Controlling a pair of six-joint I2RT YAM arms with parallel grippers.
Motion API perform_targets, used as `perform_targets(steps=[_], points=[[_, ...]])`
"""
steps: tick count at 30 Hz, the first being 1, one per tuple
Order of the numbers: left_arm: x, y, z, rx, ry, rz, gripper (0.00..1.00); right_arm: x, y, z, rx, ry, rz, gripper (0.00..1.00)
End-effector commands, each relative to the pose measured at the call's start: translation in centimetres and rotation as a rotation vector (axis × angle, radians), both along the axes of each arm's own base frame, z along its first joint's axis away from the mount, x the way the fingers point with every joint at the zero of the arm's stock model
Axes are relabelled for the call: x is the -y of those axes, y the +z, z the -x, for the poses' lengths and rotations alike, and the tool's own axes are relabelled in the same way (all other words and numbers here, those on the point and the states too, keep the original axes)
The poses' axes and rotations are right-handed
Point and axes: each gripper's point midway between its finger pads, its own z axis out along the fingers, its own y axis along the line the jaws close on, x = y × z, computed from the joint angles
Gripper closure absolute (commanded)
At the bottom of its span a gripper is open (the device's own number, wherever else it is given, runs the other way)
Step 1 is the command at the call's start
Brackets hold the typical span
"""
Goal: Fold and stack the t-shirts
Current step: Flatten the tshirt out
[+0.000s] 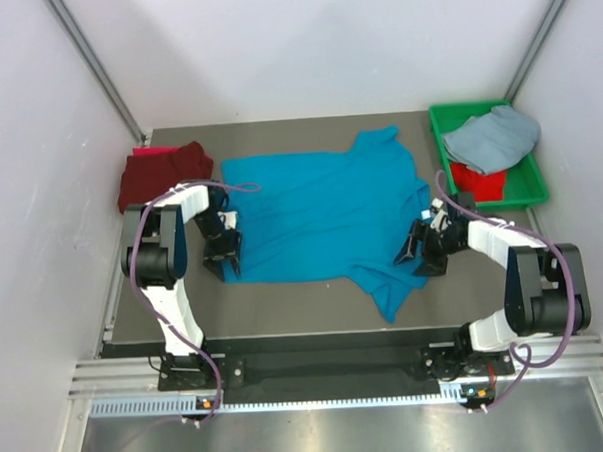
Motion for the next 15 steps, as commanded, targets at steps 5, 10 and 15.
perform_targets(steps=[5, 10, 15], points=[[0.1, 2.6, -1.1, 0.104, -0.052, -0.025, 0.58, 3.4, -1.0, 3.5, -0.144, -0.032, 0.171, 0.30], [1.4, 7.4, -4.0, 0.325, -0.084, 0.037, 0.52, 1.6, 4.9, -3.1, 0.146, 0.068, 0.179, 0.27], [1.3, 11.3, -10.9, 0.551, -0.107, 0.004, 0.48, 0.5, 8.3, -9.0, 0.313, 0.129, 0.203, 0.23]])
